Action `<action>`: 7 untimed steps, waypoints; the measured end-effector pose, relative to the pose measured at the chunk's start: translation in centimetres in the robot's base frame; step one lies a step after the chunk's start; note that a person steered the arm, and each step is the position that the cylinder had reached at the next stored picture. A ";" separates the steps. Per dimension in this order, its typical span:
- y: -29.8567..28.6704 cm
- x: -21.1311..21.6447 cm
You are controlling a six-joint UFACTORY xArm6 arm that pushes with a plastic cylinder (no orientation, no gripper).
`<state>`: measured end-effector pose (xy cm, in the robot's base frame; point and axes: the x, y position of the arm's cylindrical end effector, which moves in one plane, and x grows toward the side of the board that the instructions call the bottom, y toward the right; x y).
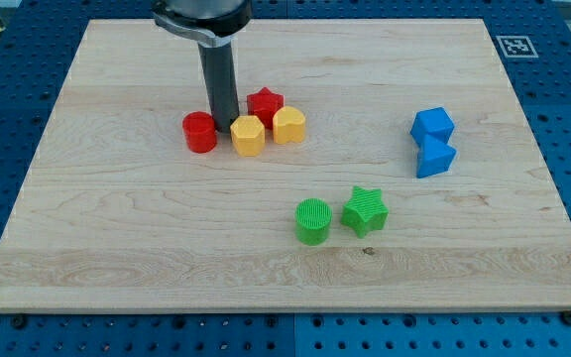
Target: Separate the red circle from the yellow blocks and red star
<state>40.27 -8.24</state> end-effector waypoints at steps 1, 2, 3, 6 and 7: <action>-1.1 -0.5; -3.7 -2.5; -8.0 -2.6; -8.8 3.6; -7.3 0.9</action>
